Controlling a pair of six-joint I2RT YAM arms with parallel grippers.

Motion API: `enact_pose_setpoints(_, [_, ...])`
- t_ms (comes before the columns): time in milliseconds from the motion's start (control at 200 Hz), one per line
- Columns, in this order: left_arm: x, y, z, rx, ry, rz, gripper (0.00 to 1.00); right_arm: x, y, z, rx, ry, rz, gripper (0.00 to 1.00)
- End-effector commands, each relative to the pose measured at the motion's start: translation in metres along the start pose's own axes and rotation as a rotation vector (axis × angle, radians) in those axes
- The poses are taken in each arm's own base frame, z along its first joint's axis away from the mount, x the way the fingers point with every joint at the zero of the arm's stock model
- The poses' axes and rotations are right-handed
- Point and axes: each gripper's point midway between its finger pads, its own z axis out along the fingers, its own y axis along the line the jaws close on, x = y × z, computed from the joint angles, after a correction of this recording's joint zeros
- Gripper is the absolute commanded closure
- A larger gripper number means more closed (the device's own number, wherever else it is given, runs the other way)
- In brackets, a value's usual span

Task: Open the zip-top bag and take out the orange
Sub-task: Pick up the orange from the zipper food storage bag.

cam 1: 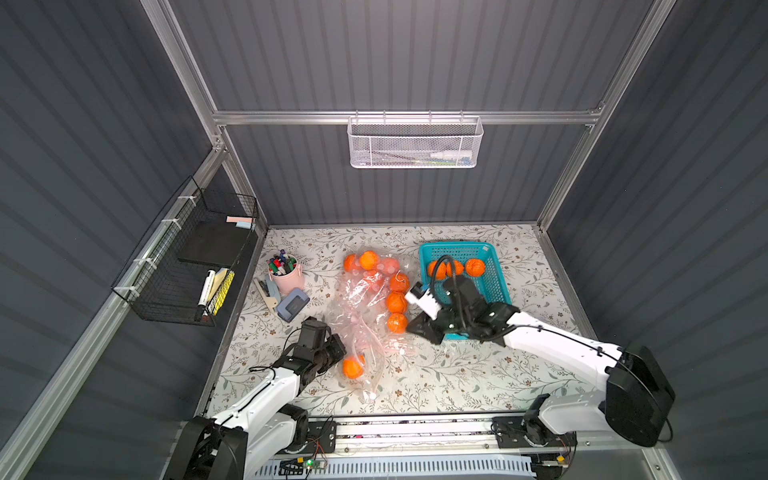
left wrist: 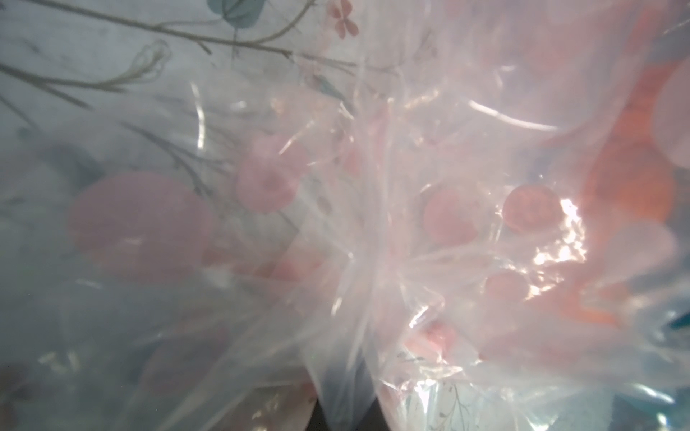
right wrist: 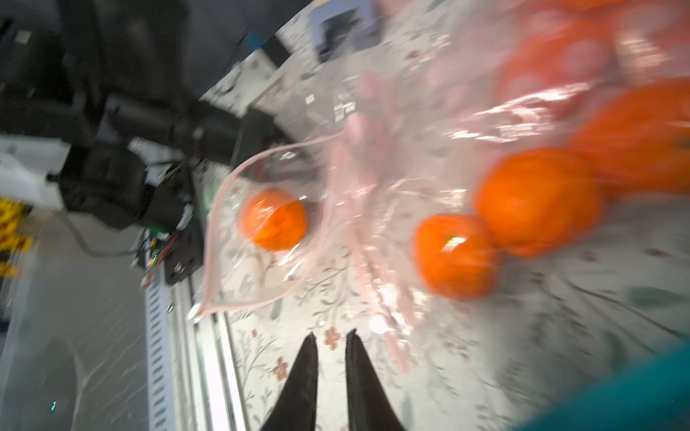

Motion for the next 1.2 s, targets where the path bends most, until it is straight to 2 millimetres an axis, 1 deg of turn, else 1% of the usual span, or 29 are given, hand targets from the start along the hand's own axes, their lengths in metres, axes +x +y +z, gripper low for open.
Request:
enact_pose_setpoints(0, [0.003, 0.008, 0.000, -0.023, 0.002, 0.005, 1.00, -0.008, 0.031, 0.023, -0.107, -0.006, -0.147, 0.85])
enact_pose_setpoints(120, [0.002, 0.006, -0.001, -0.020, 0.000, 0.006, 1.00, -0.006, 0.038, 0.050, -0.144, 0.013, -0.179, 0.86])
enact_pose_setpoints(225, [0.001, 0.006, -0.001, -0.021, -0.002, 0.006, 1.00, 0.000, 0.039, 0.075, -0.131, 0.105, -0.227, 0.80])
enact_pose_setpoints(280, [0.002, 0.006, -0.001, -0.022, 0.001, 0.004, 1.00, 0.001, 0.042, 0.085, -0.139, 0.138, -0.254, 0.75])
enact_pose_setpoints(415, [0.002, 0.005, -0.001, -0.019, 0.002, 0.006, 1.00, 0.003, 0.040, 0.105, -0.143, 0.173, -0.297, 0.74])
enact_pose_setpoints(460, [0.002, 0.006, -0.001, -0.020, 0.002, 0.004, 1.00, 0.008, 0.037, 0.111, -0.148, 0.189, -0.307, 0.73])
enact_pose_setpoints(505, [0.001, 0.005, -0.001, -0.018, -0.001, 0.003, 1.00, 0.013, 0.037, 0.115, -0.169, 0.199, -0.335, 0.73])
enact_pose_setpoints(610, [0.001, 0.005, -0.001, -0.023, -0.002, 0.006, 1.00, 0.024, 0.034, 0.119, -0.178, 0.212, -0.398, 0.66])
enact_pose_setpoints(705, [0.002, 0.006, 0.000, -0.024, 0.003, 0.013, 1.00, 0.029, 0.034, 0.122, -0.197, 0.218, -0.442, 0.54])
enact_pose_setpoints(770, [0.001, 0.005, 0.000, -0.023, 0.001, 0.015, 1.00, 0.031, 0.034, 0.125, -0.215, 0.219, -0.457, 0.49])
enact_pose_setpoints(915, [0.002, 0.007, 0.000, -0.026, 0.002, 0.016, 1.00, 0.028, 0.042, 0.134, -0.257, 0.183, -0.490, 0.38])
enact_pose_setpoints(1025, [0.001, 0.007, 0.000, -0.025, -0.001, 0.017, 1.00, 0.026, 0.045, 0.143, -0.272, 0.154, -0.502, 0.33])
enact_pose_setpoints(1196, [0.003, 0.009, 0.001, -0.028, 0.002, 0.017, 1.00, 0.022, 0.053, 0.160, -0.288, 0.136, -0.500, 0.30])
